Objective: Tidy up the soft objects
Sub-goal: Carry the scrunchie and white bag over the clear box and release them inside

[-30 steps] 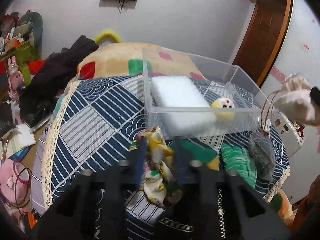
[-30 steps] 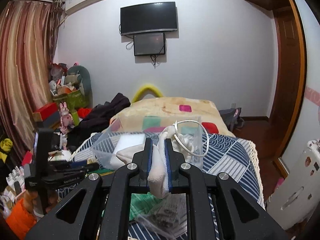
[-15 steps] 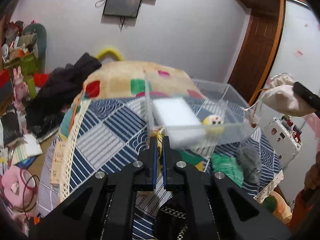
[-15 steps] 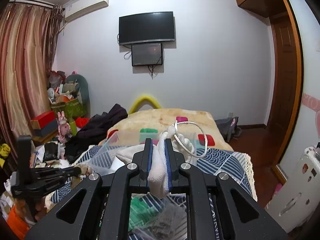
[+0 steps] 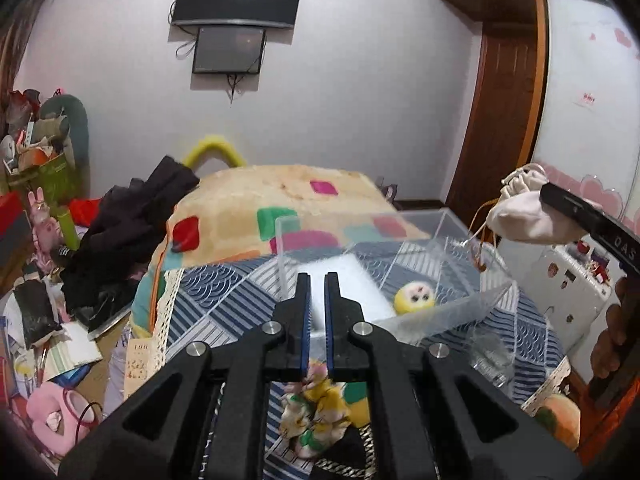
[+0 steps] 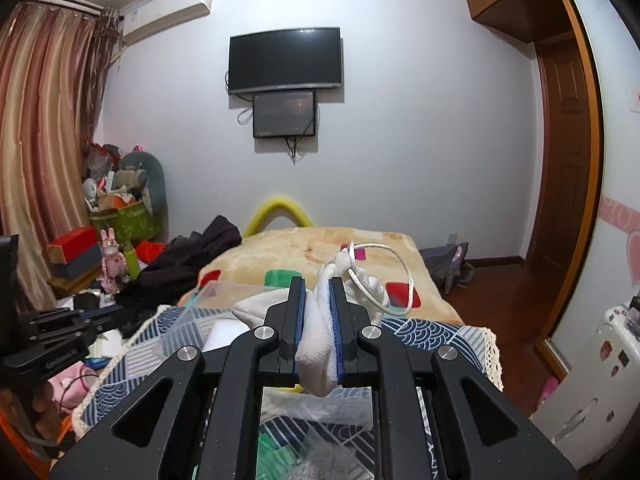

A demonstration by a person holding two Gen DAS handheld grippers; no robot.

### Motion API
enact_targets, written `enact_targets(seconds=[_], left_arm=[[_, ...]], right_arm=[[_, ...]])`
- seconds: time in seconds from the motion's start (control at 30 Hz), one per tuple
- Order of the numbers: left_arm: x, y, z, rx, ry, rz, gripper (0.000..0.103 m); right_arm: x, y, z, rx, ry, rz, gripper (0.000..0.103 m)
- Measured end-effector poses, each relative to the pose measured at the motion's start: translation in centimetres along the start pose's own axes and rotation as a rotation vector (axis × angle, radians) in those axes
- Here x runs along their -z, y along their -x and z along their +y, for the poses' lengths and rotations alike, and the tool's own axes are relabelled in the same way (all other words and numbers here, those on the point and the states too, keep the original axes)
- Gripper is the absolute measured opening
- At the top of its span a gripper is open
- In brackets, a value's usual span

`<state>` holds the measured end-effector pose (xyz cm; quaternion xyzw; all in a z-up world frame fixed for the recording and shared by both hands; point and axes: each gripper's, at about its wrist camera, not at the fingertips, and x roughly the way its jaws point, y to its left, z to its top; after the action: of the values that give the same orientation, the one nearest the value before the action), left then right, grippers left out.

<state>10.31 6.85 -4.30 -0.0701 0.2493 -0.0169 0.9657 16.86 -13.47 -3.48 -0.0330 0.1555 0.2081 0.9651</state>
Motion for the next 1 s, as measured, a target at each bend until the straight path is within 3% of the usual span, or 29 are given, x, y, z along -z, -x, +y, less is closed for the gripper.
enact_targets(seconds=[0.03, 0.17, 0.23, 0.37, 0.43, 0.5, 0.6, 0.77, 1.0], left_arm=[[0.2, -0.2, 0.2, -0.005, 0.000, 0.012, 0.009], [2.2, -1.8, 1.3, -0.002, 0.029, 0.108, 0.046], [3.4, -2.6, 1.6, 0.020, 0.051, 0.146, 0.050], [5.2, -4.3, 1.2, 0.034, 0.048, 0.211, 0.050], [5.9, -5.2, 1.1, 0.043, 0.054, 0.238, 0.040], [6.3, -5.6, 1.3, 0.066, 0.077, 0.254, 0.020], [6.8, -5.6, 2.0, 0.074, 0.105, 0.262, 0.013], [7.2, -3.9, 2.9, 0.053, 0.120, 0.239, 0.010], [4.8, -0.9, 2.9, 0.034, 0.107, 0.148, 0.010]], right_arm=[[0.2, -0.4, -0.1, 0.001, -0.002, 0.012, 0.010], [1.2, -2.0, -0.5, 0.003, -0.015, 0.069, 0.010], [1.6, -2.6, -0.5, 0.005, -0.013, 0.092, 0.010], [2.1, -3.6, -0.6, 0.010, -0.006, 0.129, 0.010], [2.3, -4.1, -0.6, 0.016, 0.002, 0.145, 0.010], [2.4, -4.8, -0.6, 0.019, 0.012, 0.164, 0.010], [2.9, -6.0, -0.3, 0.016, 0.020, 0.202, 0.010], [3.9, -7.5, -0.3, 0.006, 0.030, 0.264, 0.011], [4.6, -8.9, -0.5, -0.003, 0.042, 0.339, 0.011]])
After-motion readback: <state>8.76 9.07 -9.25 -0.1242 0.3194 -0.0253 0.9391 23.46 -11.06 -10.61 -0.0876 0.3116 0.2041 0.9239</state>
